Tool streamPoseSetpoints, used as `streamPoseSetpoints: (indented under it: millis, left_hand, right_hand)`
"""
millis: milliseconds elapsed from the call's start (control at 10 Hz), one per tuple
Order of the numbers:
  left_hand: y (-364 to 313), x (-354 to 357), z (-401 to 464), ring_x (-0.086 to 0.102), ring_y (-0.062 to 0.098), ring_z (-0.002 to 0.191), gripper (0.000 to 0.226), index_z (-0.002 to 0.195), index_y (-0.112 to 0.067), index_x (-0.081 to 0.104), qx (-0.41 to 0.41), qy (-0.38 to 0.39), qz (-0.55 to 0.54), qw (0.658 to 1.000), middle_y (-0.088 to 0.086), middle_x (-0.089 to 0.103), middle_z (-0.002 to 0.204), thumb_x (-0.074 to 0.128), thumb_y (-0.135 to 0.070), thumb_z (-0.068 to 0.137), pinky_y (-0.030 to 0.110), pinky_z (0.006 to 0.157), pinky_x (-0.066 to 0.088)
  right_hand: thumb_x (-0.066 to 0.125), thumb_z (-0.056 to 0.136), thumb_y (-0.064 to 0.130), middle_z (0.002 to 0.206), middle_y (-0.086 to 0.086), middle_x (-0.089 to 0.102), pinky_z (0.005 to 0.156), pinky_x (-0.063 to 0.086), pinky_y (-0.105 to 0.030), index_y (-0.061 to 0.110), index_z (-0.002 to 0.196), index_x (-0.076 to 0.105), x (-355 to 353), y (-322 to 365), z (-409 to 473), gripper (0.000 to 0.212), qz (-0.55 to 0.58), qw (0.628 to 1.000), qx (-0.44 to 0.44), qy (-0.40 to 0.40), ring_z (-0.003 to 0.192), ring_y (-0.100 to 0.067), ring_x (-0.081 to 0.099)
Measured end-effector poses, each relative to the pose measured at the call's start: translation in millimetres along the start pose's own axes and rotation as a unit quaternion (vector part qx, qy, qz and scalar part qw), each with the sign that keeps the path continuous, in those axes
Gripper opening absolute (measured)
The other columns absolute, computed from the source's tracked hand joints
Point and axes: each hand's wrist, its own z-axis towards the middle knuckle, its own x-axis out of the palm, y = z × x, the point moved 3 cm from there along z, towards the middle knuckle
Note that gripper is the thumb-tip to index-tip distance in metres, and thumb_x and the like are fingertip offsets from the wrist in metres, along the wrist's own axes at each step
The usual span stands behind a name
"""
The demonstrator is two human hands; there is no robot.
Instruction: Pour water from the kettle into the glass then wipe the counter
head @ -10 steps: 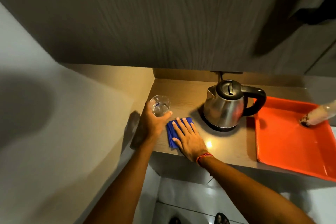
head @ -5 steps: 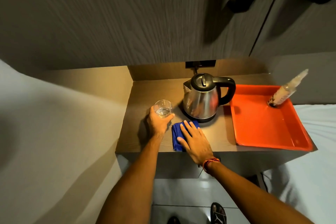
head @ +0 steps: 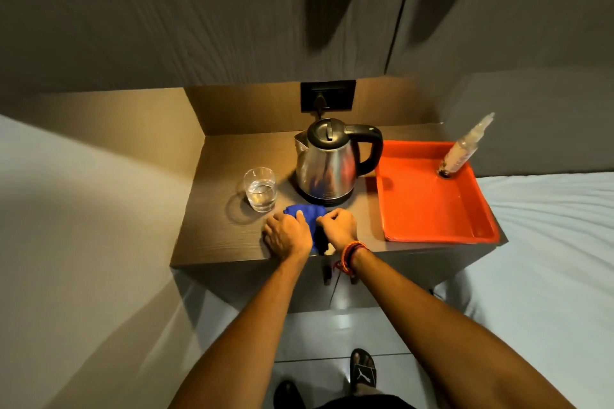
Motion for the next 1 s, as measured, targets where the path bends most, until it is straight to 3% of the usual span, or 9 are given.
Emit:
streamPoseSetpoints:
  millis: [100, 200, 300, 400, 500, 600, 800, 900, 1000]
  left_hand:
    - [-12.0, 3.8, 0.0, 0.063, 0.039, 0.099, 0.036, 0.117, -0.003, 0.049, -0.006, 0.049, -0.197, 0.979, 0.022, 0.066, 0.115, 0.055, -0.034, 0.099, 0.038, 0.076, 0.047]
    - [-39.0, 12.6, -14.0, 0.057, 0.025, 0.088, 0.018, 0.101, -0.01, 0.049, -0.005, 0.114, -0.393, 0.912, 0.011, 0.059, 0.099, 0.06, -0.024, 0.098, 0.033, 0.07, 0.047]
    - [-77.5, 28.3, -34.1, 0.063, 0.024, 0.089, 0.019, 0.107, -0.005, 0.054, -0.027, 0.187, -0.481, 0.856, 0.014, 0.064, 0.104, 0.063, -0.018, 0.096, 0.043, 0.081, 0.055]
    - [-113.3, 47.2, -51.9, 0.062, 0.027, 0.09, 0.023, 0.106, 0.005, 0.061, 0.03, 0.227, -0.429, 0.874, 0.012, 0.066, 0.097, 0.064, -0.015, 0.095, 0.04, 0.074, 0.053]
    - [-139.6, 60.2, -70.8, 0.065, 0.029, 0.097, 0.034, 0.111, 0.001, 0.06, 0.107, 0.212, -0.254, 0.938, 0.015, 0.069, 0.109, 0.072, -0.021, 0.089, 0.037, 0.079, 0.051]
    - [-160.7, 73.1, -92.0, 0.066, 0.037, 0.108, 0.048, 0.119, -0.002, 0.053, 0.189, 0.206, -0.088, 0.956, 0.018, 0.066, 0.118, 0.077, -0.026, 0.086, 0.044, 0.088, 0.056]
    - [-186.5, 95.9, -112.1, 0.053, 0.033, 0.12, 0.047, 0.127, -0.007, 0.052, 0.355, 0.059, 0.218, 0.907, 0.016, 0.052, 0.131, 0.073, -0.021, 0.088, 0.041, 0.091, 0.053]
    - [-188.9, 101.0, -125.7, 0.051, 0.031, 0.117, 0.047, 0.124, -0.01, 0.051, 0.377, 0.038, 0.235, 0.895, 0.013, 0.049, 0.127, 0.074, -0.017, 0.085, 0.04, 0.089, 0.051]
    - [-171.3, 97.4, -132.0, 0.053, 0.03, 0.113, 0.042, 0.119, -0.011, 0.052, 0.364, 0.015, 0.197, 0.91, 0.01, 0.052, 0.124, 0.072, -0.019, 0.082, 0.041, 0.088, 0.052]
  right_hand:
    - [0.067, 0.078, 0.013, 0.067, 0.001, 0.051, 0.062, 0.038, -0.031, 0.016, 0.067, 0.048, -13.1, 10.7, -4.2, 0.021, 0.098, 0.995, 0.014, 0.016, 0.071, -0.019, 0.047]
    - [0.065, 0.082, 0.003, 0.07, 0.001, 0.049, 0.066, 0.039, -0.032, 0.013, 0.07, 0.05, -57.4, 17.2, -2.1, 0.021, 0.216, 0.976, -0.015, 0.015, 0.07, -0.015, 0.045]
    - [0.063, 0.083, -0.006, 0.061, 0.006, 0.047, 0.055, 0.038, -0.018, 0.015, 0.061, 0.047, -118.9, 20.2, 3.9, 0.034, 0.265, 0.962, -0.064, 0.023, 0.056, -0.004, 0.045]
    - [0.067, 0.081, -0.011, 0.064, 0.001, 0.043, 0.056, 0.035, -0.019, 0.017, 0.064, 0.046, -171.0, 11.9, 12.0, 0.039, 0.206, 0.975, -0.083, -0.009, 0.059, -0.008, 0.04]
    - [0.069, 0.078, -0.015, 0.065, -0.001, 0.043, 0.058, 0.04, -0.023, 0.018, 0.066, 0.044, -207.1, -13.8, 23.1, 0.043, 0.105, 0.99, -0.051, -0.077, 0.065, -0.016, 0.044]
    - [0.076, 0.075, -0.005, 0.075, -0.003, 0.052, 0.059, 0.043, -0.028, 0.015, 0.077, 0.047, -228.5, -43.0, 32.9, 0.035, -0.011, 0.993, -0.006, -0.117, 0.077, -0.02, 0.05]
    - [0.08, 0.073, 0.016, 0.112, -0.017, 0.064, 0.073, 0.049, -0.036, 0.008, 0.113, 0.053, -235.1, -50.2, 54.2, 0.048, -0.187, 0.98, 0.002, -0.068, 0.1, -0.037, 0.066]
    - [0.08, 0.076, 0.035, 0.125, -0.016, 0.058, 0.084, 0.051, -0.043, 0.014, 0.123, 0.051, -243.0, -52.7, 55.4, 0.06, -0.32, 0.946, -0.003, -0.057, 0.114, -0.04, 0.062]
    - [0.076, 0.081, 0.039, 0.133, -0.015, 0.049, 0.091, 0.051, -0.047, 0.014, 0.13, 0.046, -243.5, -66.2, 42.3, 0.062, -0.346, 0.934, -0.035, -0.076, 0.122, -0.041, 0.056]
